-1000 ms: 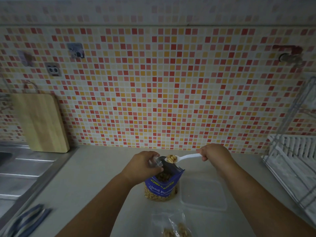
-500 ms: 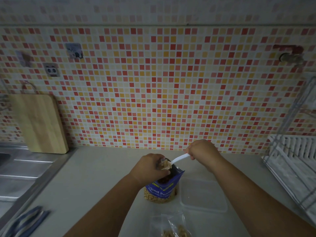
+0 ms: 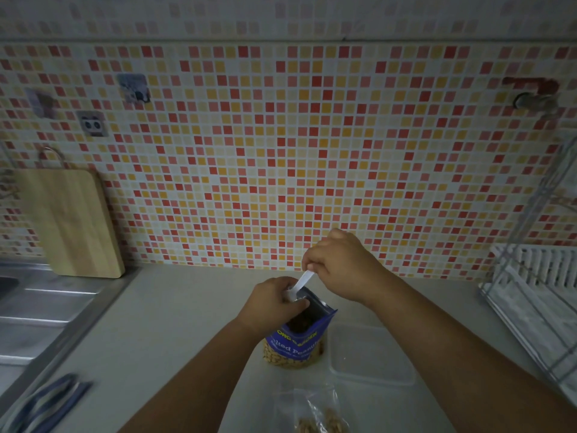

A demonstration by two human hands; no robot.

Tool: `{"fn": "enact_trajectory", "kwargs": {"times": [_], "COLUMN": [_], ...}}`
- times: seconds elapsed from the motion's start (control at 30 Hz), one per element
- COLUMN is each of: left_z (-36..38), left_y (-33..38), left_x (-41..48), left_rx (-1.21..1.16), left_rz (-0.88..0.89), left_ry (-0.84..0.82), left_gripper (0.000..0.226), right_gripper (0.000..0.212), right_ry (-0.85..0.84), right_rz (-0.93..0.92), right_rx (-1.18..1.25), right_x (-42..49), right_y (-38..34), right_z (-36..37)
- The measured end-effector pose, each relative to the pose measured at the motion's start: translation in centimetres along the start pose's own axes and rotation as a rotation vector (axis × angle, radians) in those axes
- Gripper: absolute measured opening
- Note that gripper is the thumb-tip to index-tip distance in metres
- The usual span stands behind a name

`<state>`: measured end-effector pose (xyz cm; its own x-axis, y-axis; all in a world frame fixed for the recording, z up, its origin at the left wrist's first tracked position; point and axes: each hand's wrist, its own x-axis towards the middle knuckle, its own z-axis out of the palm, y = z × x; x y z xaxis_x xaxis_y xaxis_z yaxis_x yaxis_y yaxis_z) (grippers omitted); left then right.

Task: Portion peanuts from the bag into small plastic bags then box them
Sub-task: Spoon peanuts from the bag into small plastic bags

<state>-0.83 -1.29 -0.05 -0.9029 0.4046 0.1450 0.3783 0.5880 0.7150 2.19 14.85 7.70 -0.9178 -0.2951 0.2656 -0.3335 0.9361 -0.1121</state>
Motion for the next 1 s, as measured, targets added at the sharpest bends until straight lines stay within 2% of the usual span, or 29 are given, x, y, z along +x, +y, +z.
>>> {"fn": "enact_trajectory", "kwargs": {"times": [0.1, 0.17, 0.33, 0.37, 0.43, 0.53, 0.6, 0.67, 0.7, 0.73, 0.8, 0.87, 0.93, 1.0], "left_z": [-0.1, -0.1, -0.3, -0.3, -0.5, -1.1, -1.4, -1.6, -1.7, -1.8, -1.7, -1.1, -0.5, -0.2], "left_y": [-0.2, -0.4, -1.1, -1.2, -1.2, -0.5, -0.1, 0.0, 0.2, 0.4, 0.9, 1.3, 1.5, 1.8], "left_x": [-0.1, -0.3, -0.5, -0.6, -0.8, -1.2, -1.4, -1.8, -2.0, -2.2, -2.8, -3.2, -3.7, -4.3], "left_rx": [-0.094, -0.151, -0.346, -0.406, -0.570, -0.841, -1.010, -1.175, -1.272, -1.360, -1.445, -1.443, -1.414, -1.361], "left_rz": [-0.023, -0.046, -0.116, -0.135, -0.161, -0.158, -0.176, -0.192, -0.182, -0.169, -0.166, -0.174, -0.172, -0.180], "left_ry": [0.038, 0.059, 0.095, 0.109, 0.139, 0.131, 0.096, 0.041, 0.006, -0.033, -0.112, -0.198, -0.280, -0.330], "left_gripper": [0.029, 0.026, 0.022, 0.021, 0.020, 0.023, 0.025, 0.040, 0.045, 0.049, 0.056, 0.059, 0.060, 0.060], "right_gripper": [0.019, 0.017, 0.019, 0.021, 0.025, 0.029, 0.029, 0.029, 0.027, 0.025, 0.014, 0.012, 0.011, 0.014], "right_ry": [0.194, 0.323, 0.457, 0.421, 0.243, -0.025, -0.106, -0.121, -0.075, 0.008, 0.150, 0.099, 0.025, 0.046], "right_rz": [-0.199, -0.222, 0.042, 0.105, 0.206, 0.253, 0.277, 0.279, 0.288, 0.322, 0.416, 0.476, 0.489, 0.512], "right_rx": [-0.147, -0.204, -0.182, -0.162, -0.109, -0.123, -0.122, -0.112, -0.056, 0.103, 0.626, 1.027, 1.103, 1.169], "right_x": [-0.7, -1.1, -2.2, -2.4, -2.9, -3.5, -3.9, -4.0, -4.1, -4.1, -4.2, -4.5, -5.0, -5.6], "right_y": [0.2, 0.7, 1.9, 1.8, 1.2, 0.1, -0.4, -0.7, -0.9, -1.3, -2.5, -4.0, -4.8, -5.2], "right_z": [-1.1, -2.0, -1.8, -1.1, 0.7, 3.8, 5.3, 6.1, 6.1, 5.9, 4.9, 3.8, 3.6, 3.8]}}
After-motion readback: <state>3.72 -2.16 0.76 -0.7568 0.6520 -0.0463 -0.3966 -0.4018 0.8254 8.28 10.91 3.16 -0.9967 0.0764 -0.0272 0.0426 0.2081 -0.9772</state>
